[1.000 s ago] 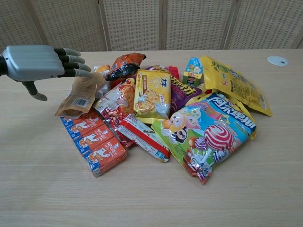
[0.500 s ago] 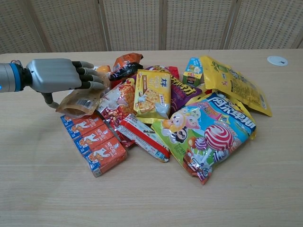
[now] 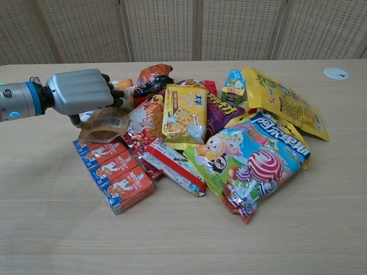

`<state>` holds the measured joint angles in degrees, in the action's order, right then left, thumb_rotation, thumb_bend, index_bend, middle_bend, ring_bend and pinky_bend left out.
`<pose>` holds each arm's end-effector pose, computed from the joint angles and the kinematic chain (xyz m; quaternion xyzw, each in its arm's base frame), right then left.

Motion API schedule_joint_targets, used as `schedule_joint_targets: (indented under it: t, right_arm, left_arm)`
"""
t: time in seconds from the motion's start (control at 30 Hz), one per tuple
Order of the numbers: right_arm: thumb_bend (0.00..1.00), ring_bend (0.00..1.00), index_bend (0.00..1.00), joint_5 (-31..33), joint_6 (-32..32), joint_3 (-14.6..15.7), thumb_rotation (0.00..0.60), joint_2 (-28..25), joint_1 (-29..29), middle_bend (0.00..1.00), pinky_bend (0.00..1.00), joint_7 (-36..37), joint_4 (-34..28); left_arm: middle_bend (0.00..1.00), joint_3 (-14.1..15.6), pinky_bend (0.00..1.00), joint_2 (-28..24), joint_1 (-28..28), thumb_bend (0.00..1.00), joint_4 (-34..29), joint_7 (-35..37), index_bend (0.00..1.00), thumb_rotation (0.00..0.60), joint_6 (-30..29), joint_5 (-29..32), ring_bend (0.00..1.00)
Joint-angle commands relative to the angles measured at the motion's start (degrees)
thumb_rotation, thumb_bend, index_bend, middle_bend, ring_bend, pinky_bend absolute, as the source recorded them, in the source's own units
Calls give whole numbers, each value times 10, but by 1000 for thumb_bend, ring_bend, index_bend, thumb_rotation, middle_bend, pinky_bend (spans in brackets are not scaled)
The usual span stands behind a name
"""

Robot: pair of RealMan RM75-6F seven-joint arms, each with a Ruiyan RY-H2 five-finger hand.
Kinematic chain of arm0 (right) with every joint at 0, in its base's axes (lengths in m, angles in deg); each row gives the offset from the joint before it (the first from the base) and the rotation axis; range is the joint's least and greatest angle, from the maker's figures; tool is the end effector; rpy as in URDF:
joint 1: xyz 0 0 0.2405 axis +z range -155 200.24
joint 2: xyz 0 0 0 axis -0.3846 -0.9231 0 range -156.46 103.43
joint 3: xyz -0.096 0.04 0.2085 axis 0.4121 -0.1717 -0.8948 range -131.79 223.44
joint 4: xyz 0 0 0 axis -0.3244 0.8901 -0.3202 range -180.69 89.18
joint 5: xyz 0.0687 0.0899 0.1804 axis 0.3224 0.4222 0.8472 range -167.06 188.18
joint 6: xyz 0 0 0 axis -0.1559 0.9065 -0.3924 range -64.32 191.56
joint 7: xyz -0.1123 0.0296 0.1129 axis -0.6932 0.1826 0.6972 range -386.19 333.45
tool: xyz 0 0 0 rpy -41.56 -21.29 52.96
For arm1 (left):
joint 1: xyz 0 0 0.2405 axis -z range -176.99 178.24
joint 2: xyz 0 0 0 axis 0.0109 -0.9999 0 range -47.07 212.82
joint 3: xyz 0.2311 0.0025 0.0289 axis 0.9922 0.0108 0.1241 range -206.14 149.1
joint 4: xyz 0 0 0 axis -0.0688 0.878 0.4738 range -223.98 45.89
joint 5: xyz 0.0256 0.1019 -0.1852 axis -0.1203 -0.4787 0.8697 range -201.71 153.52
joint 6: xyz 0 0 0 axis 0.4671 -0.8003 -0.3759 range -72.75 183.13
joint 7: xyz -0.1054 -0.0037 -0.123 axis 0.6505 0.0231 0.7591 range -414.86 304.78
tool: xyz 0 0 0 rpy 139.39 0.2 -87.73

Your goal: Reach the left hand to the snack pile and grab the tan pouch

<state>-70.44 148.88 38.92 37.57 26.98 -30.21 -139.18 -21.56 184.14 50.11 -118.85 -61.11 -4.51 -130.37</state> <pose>-0.2954 -0.2087 0.1616 0.5602 -0.3755 0.3810 0.6325 -0.1895 0.3931 -0.0428 -0.8933 0.0814 -0.2176 0.3848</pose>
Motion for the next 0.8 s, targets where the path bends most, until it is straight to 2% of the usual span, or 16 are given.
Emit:
schedule_joint_targets:
  t: [0.03, 0.13, 0.43, 0.63, 0.8]
  right_arm:
    - [0, 0, 0, -3, 2, 1, 600, -2, -1, 0, 0, 2, -1]
    - [0, 0, 0, -4, 2, 2, 600, -3, -1, 0, 0, 3, -2]
    - [0, 0, 0, -11, 1, 6, 600, -2, 0, 0, 0, 1, -4]
    - [0, 0, 0, -14, -3, 9, 600, -1, 1, 0, 0, -1, -4]
    - [0, 0, 0, -20, 0, 11, 600, -1, 0, 0, 0, -2, -7]
  left_arm:
    - [872, 0, 626, 15, -7, 0, 19, -2, 810, 600, -30, 3, 777]
    - [918, -5, 659, 15, -11, 0, 24, 12, 813, 600, -57, 10, 817]
    - [947, -15, 692, -26, -11, 0, -7, 15, 845, 600, -115, 21, 852]
    - [946, -28, 693, -95, -8, 0, -105, 1, 846, 600, -171, 22, 853]
    - [946, -48, 693, -171, -3, 0, -218, -42, 847, 600, -183, 31, 853]
